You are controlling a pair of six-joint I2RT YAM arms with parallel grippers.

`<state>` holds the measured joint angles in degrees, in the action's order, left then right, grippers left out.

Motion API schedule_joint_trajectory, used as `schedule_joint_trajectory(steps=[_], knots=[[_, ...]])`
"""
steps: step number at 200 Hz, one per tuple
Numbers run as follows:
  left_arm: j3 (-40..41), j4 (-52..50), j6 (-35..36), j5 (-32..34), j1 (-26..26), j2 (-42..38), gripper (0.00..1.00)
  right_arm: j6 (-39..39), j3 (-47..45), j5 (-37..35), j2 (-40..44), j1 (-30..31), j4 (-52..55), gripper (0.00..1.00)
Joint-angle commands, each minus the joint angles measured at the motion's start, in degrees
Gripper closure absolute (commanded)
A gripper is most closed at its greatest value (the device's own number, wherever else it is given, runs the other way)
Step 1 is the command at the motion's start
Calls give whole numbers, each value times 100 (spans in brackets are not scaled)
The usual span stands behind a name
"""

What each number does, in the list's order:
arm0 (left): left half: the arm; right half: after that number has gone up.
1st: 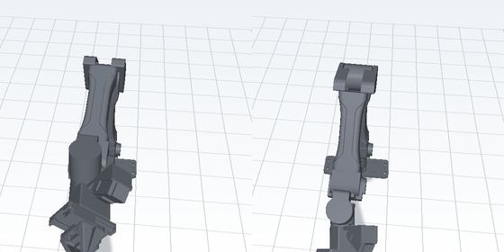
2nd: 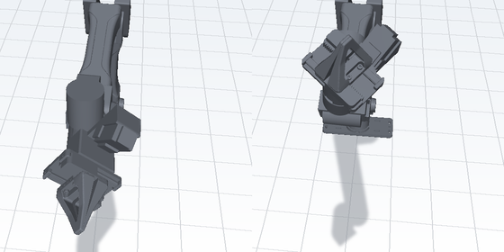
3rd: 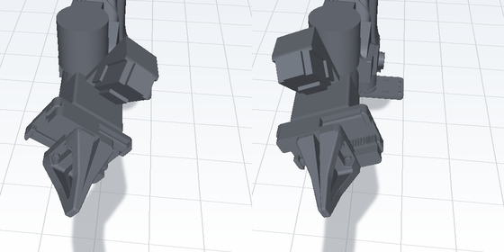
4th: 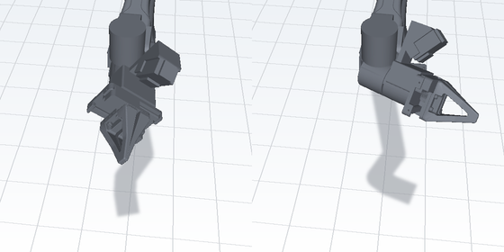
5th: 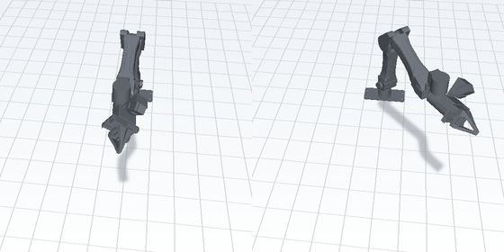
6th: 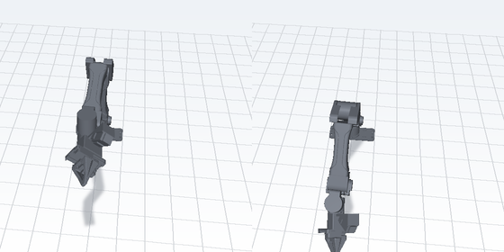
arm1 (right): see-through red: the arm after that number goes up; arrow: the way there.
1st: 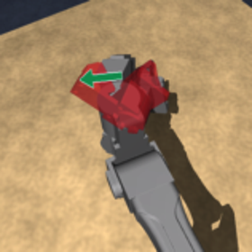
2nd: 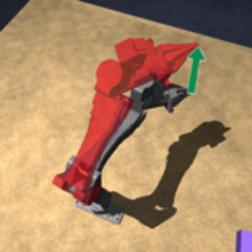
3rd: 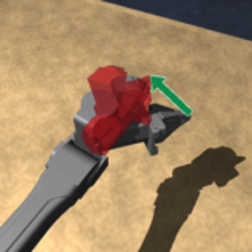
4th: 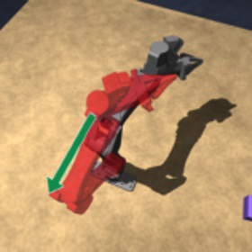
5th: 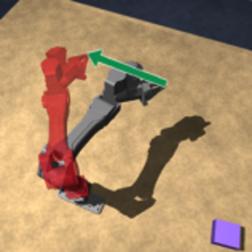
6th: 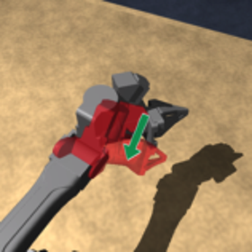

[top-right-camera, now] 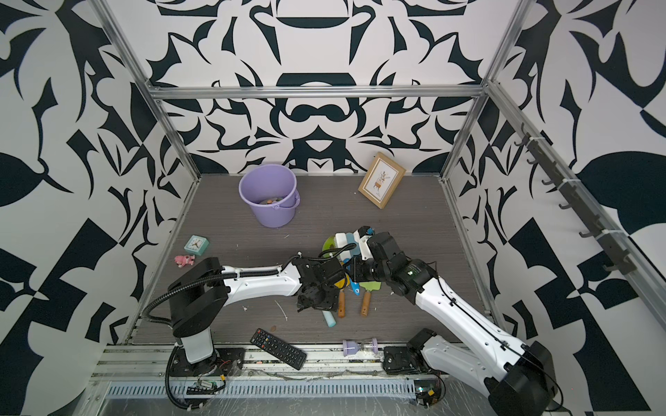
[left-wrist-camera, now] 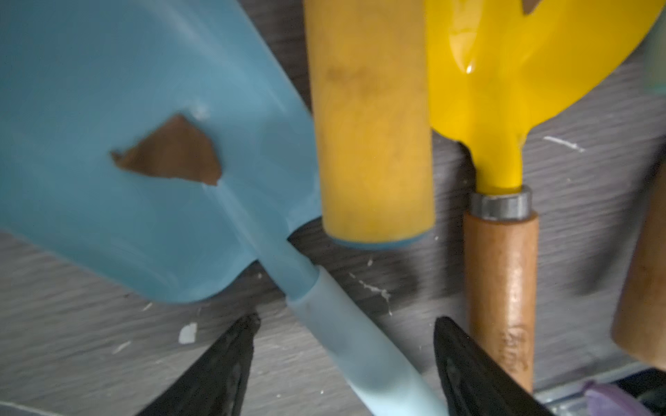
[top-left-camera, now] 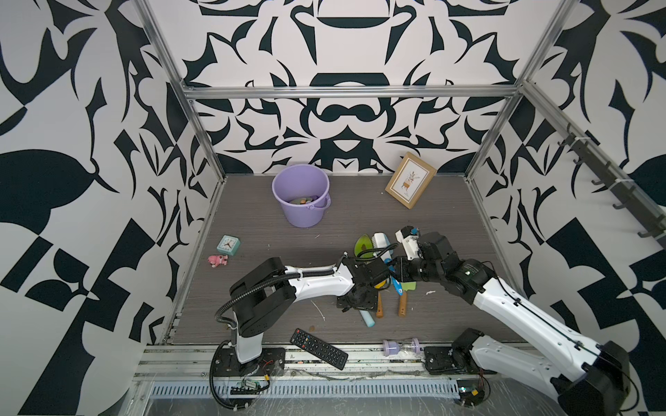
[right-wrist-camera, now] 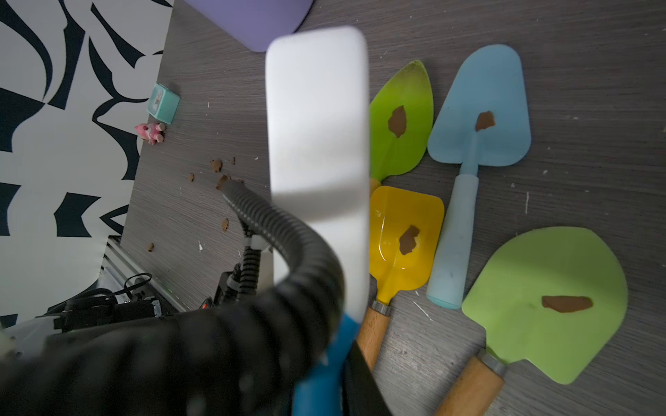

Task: Brush the soil off the hand trowel and place it into the bucket
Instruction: Pick up the hand trowel from the center of the board.

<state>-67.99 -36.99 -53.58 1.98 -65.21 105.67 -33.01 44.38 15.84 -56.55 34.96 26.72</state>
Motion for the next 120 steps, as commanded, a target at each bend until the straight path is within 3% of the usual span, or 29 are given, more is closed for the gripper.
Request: schedule_joint_trajectory(steps=[1, 120], knots=[[212, -495, -12, 129, 24, 88, 21, 30, 71, 86, 123, 2, -381, 100], [1142, -721, 52, 493, 343, -957, 30, -115, -4, 309, -55, 13, -500, 100]])
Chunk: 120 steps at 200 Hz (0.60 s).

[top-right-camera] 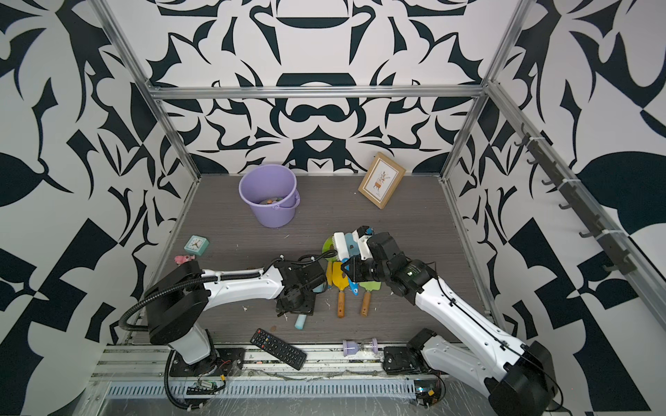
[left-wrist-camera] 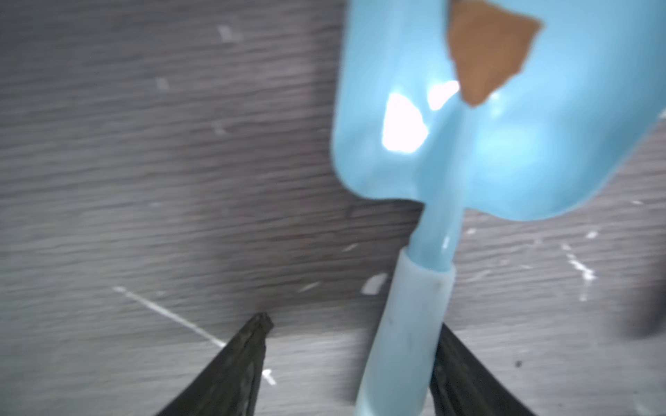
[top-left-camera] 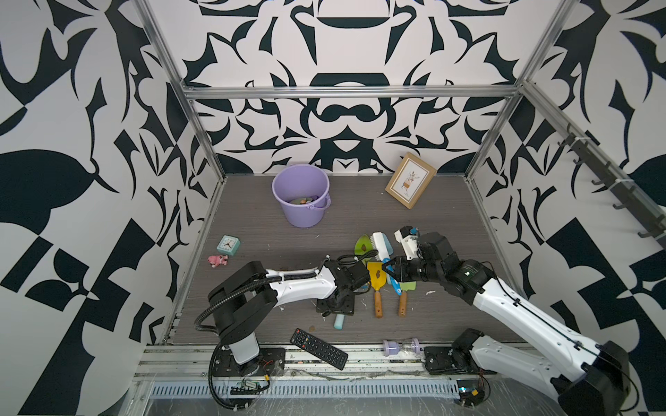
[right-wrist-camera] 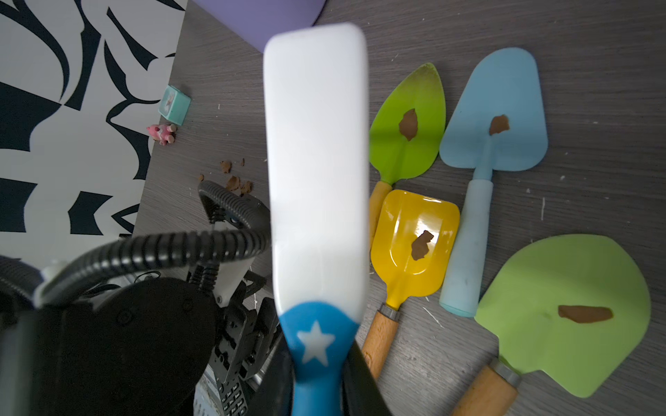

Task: Brush the soil off the hand trowel and place it into the bucket
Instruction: Pick up the hand trowel from the center of the board.

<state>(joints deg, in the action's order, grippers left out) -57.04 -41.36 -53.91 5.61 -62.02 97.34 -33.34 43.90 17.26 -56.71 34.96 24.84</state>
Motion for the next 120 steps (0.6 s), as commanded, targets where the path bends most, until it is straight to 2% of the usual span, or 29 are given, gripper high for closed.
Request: schedule_joint_trajectory(steps=[1, 55, 120], knots=[[50, -289, 88, 127, 23, -122, 30, -84, 42, 170, -41, 12, -313, 100], [320, -8, 38, 43, -145, -182, 43, -120, -22, 261, -86, 19, -296, 100], [1150, 980, -120, 269, -292, -844, 49, -138, -28, 296, -164, 15, -338, 100]])
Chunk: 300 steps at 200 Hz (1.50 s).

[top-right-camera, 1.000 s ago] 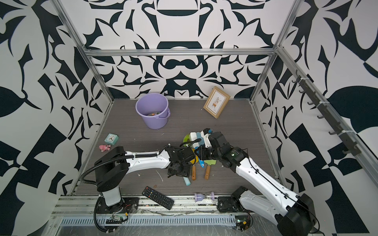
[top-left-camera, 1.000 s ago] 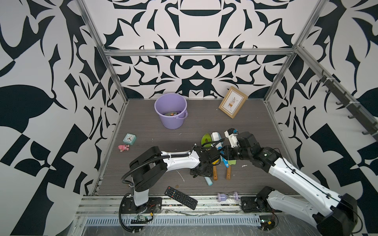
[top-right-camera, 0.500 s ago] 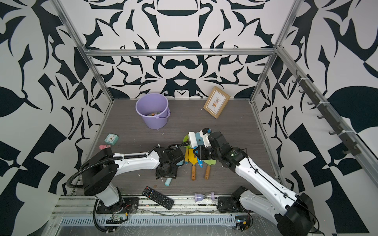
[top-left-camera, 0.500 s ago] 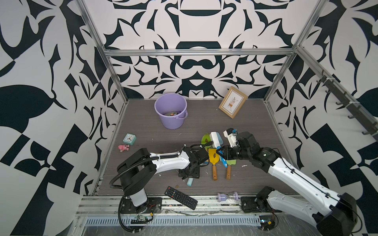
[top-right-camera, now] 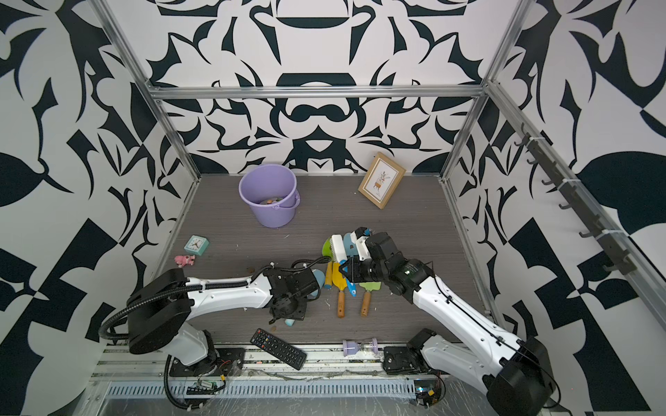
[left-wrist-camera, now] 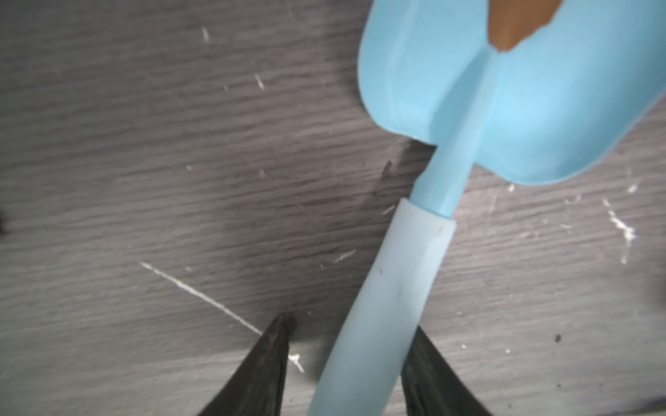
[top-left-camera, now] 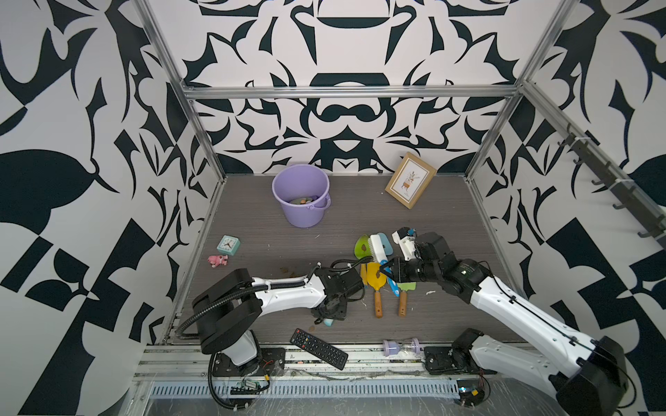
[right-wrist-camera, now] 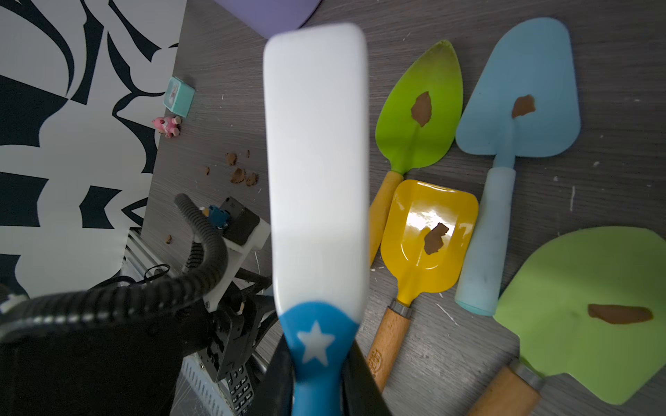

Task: Brush the soil off the hand trowel and place it into the bucket
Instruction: Pick up the hand trowel from the center of the board.

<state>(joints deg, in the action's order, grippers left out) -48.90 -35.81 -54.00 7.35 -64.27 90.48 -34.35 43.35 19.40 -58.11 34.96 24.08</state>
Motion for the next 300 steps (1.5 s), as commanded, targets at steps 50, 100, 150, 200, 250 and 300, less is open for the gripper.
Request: schedule_joint_trajectory(steps=[50, 100, 150, 200, 250, 300], knots=[[707, 1081, -14, 476, -210, -215, 51, -90, -12, 82, -52, 22, -325, 100], [1292, 1880, -236, 936, -553, -252, 53, -86, -1, 90, -79, 28, -325, 100], [1347, 1763, -459, 1155, -738, -63, 56, -98, 24, 82, -54, 37, -307, 100], [1316, 1133, -793, 1345, -1004, -54, 58, -90, 111, 82, -78, 58, -270, 100], [1419, 1055, -1096, 1349, -1228, -126, 57, -87, 147, 99, -180, 94, -342, 100], [1319, 675, -1201, 1583, -1242, -103, 71, -86, 173, 90, -227, 113, -390, 100]])
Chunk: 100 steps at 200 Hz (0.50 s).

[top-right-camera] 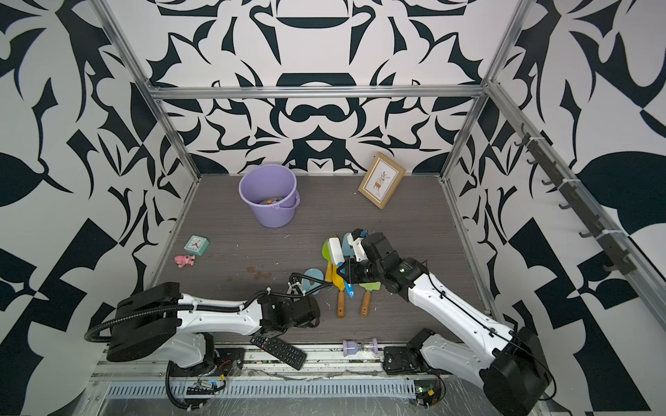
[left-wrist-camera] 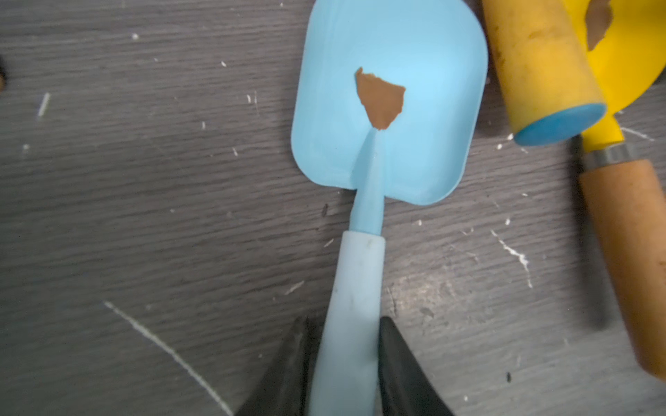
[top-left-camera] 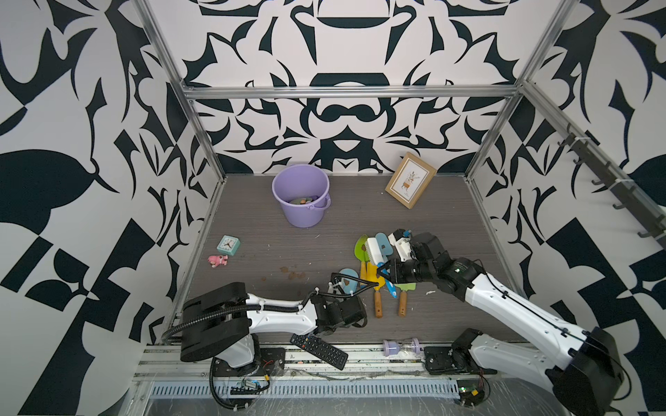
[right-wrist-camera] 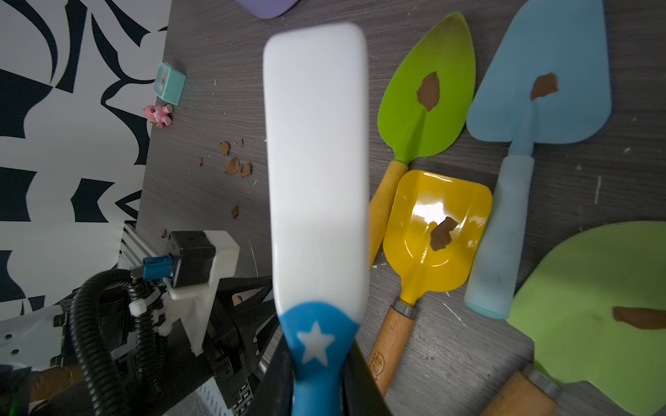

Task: Brush the soil off the hand trowel and place it into the bucket
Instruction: Pick up the hand trowel from the center of the board.

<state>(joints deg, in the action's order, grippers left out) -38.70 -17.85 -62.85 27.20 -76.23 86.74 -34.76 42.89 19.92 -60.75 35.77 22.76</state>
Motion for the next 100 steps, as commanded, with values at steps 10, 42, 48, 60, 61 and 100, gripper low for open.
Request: schedule_joint_trajectory(steps=[10, 42, 48, 60, 61, 100], knots=[[231, -1406, -313, -282, -50, 219, 73, -47, 234, 38, 20, 36, -246, 100], [-191, -2446, -50, 61, -184, -90, 72, -41, 271, 59, -92, 83, -307, 100], [-375, -2801, -40, 60, -182, -115, 71, -48, 284, 64, -118, 107, -329, 100], [-759, -3410, 271, 17, -178, -194, 74, -37, 303, 64, -173, 147, -362, 100], [-783, -3445, 303, 11, -176, -202, 74, -38, 305, 64, -182, 153, -366, 100], [-1360, -4165, 1557, -742, 546, -1426, 100, 107, 445, 174, -365, 305, -299, 100]])
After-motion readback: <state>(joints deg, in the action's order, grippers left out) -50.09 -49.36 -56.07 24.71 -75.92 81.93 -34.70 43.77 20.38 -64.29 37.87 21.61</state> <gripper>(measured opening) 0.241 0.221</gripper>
